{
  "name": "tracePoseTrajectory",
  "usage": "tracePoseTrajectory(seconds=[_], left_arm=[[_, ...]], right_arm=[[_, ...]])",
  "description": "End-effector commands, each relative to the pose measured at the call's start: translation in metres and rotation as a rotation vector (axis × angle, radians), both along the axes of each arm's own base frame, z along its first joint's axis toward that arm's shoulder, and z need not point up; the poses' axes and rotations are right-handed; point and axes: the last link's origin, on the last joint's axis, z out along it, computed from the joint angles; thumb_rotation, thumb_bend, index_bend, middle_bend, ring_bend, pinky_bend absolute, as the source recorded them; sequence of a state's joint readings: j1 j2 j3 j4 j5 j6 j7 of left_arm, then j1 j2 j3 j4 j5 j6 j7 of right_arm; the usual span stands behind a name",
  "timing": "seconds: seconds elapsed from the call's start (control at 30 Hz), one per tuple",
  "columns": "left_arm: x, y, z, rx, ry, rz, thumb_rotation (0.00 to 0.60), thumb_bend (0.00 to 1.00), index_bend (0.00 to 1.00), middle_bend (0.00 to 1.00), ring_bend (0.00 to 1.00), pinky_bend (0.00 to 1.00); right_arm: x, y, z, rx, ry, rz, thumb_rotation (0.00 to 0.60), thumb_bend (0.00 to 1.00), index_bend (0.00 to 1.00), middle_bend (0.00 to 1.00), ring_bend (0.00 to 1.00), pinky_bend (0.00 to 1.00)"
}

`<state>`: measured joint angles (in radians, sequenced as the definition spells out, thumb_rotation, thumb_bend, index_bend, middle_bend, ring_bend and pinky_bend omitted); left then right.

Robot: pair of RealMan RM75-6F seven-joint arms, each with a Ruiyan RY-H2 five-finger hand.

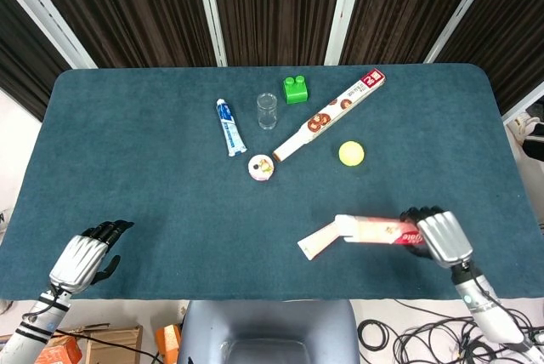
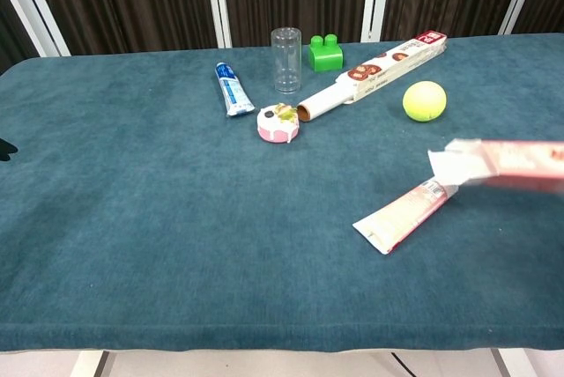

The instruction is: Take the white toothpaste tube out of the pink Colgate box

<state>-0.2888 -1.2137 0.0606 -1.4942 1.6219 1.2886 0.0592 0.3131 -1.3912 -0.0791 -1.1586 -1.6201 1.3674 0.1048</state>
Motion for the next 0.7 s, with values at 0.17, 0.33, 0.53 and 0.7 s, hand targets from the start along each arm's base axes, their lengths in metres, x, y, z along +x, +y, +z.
tracePoseTrajectory(seconds=[0.17,0.33,0.53,0.7], left_arm=[[0.001,-0.001,-0.001,-0.007,0.001,-0.004,0.6,0.46,0.19,0.21,0.22,0.43],[0.001,0.0,-0.001,-0.01,0.002,-0.002,0.6,0.46,0.19,0.21,0.23,0.43],[0.001,0.0,-0.001,-0.009,0.001,-0.001,0.6,0.46,0.19,0.21,0.23,0.43],[0.002,-0.002,0.002,0.018,0.003,-0.014,0.6,0.46,0.19,0.21,0.23,0.43]], right_arm=[[-0.032,0.028,-0.017,0.113,0.08,-0.043,0.6,0.2,0.44,0.47,0.46,0.55],[-0.043,0.023,-0.017,0.047,0.196,-0.027,0.6,0.2,0.41,0.44,0.41,0.51],[-0.042,0.023,-0.014,-0.003,0.178,-0.015,0.6,0.2,0.09,0.11,0.1,0.23],[-0.023,0.035,0.004,-0.098,0.126,0.055,0.6,0.18,0.0,0.0,0.0,0.13]])
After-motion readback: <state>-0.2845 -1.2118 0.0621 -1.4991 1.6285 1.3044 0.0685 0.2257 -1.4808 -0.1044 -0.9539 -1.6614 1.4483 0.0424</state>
